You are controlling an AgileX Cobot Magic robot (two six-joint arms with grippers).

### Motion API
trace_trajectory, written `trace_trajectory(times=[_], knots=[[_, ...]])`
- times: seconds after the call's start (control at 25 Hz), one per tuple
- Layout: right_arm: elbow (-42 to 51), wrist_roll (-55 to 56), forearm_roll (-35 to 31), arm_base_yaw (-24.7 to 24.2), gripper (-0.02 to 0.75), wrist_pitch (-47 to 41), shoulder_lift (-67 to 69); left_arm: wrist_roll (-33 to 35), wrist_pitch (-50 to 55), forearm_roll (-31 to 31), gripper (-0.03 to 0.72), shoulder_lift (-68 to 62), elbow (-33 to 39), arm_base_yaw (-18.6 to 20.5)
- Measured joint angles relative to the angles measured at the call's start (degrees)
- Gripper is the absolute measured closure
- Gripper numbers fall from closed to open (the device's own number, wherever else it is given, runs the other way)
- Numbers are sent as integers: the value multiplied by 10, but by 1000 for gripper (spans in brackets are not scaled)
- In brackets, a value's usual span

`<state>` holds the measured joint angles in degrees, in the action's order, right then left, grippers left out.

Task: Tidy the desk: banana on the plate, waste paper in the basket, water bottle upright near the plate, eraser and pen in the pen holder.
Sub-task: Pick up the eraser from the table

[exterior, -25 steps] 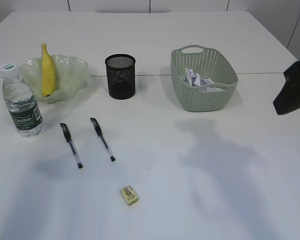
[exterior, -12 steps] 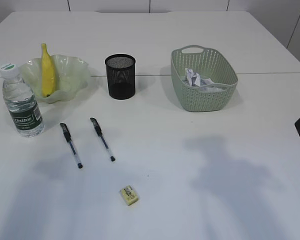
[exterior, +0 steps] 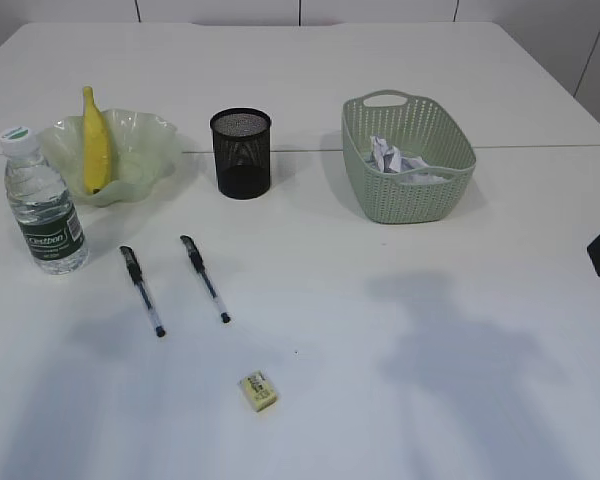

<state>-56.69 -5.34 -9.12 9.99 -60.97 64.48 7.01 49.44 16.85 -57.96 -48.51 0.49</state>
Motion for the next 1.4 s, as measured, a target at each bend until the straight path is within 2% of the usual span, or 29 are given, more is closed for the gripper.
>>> trace_trajectory(times=[0.4,0.52,0.64,0.92,1.08,1.28,1.4], knots=[[0,-2,-51,0,283,9,2,0,-1,-1,286,0,0,0],[0,-30,-107,0,283,14,22,0,7,7,239,0,0,0],[0,-54,-150,9,282,20,44,0,21,11,226,0,0,0],[-18,-29,-132,81,283,24,105,0,34,17,223,0,0,0],[-64,3,-112,136,283,24,171,0,36,17,223,0,0,0],[-144,53,-55,216,288,24,262,0,36,18,223,0,0,0],[-184,67,-41,247,288,24,314,0,36,18,223,0,0,0]])
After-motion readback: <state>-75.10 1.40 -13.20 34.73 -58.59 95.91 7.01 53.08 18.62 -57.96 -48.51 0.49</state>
